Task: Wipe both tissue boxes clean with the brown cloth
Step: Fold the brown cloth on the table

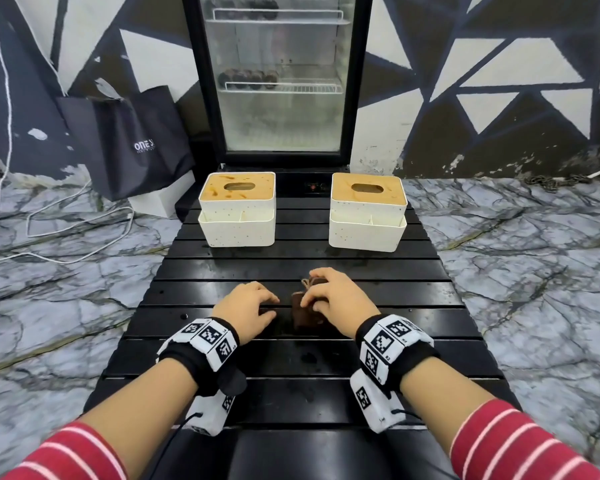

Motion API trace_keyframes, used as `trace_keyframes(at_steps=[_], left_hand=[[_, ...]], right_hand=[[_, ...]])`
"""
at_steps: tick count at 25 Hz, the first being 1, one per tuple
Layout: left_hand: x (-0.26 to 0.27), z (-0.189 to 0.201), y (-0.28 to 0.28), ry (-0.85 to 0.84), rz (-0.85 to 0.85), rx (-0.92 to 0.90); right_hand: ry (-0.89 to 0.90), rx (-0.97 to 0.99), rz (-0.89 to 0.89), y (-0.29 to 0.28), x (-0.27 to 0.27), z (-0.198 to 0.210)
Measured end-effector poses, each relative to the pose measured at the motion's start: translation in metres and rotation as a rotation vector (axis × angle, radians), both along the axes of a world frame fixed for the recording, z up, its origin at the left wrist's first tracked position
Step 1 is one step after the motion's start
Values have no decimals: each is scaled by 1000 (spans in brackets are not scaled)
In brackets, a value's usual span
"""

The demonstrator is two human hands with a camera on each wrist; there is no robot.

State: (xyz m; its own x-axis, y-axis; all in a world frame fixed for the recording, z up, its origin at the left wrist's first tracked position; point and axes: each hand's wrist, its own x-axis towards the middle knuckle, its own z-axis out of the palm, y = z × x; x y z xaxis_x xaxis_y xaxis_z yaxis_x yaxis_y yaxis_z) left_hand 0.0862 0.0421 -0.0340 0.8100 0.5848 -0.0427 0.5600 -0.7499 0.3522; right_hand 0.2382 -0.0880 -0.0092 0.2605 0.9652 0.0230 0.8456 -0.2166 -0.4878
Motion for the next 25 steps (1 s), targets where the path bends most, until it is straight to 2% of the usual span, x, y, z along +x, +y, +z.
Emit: trace_keyframes(at_steps=[5,9,15,18,21,25], left_hand=[[-14,-5,4,128,20,-11],[-16,-7,7,160,9,-54],[-19,-7,6,157,22,-76],[-18,-6,5,153,11,-74],[-20,-8,6,147,20,-79],[-21,-12,7,163,11,-57]], right_hand=[[-20,-159,15,18,-14,-9],[-54,-195,5,20,-14,-11],[-95,-355,209,25,-8,-14],[-121,-313,111,21,-17,-16],[-140,-353,-5,21,-26,-9],[-168,-460,32,24,-33,-8]])
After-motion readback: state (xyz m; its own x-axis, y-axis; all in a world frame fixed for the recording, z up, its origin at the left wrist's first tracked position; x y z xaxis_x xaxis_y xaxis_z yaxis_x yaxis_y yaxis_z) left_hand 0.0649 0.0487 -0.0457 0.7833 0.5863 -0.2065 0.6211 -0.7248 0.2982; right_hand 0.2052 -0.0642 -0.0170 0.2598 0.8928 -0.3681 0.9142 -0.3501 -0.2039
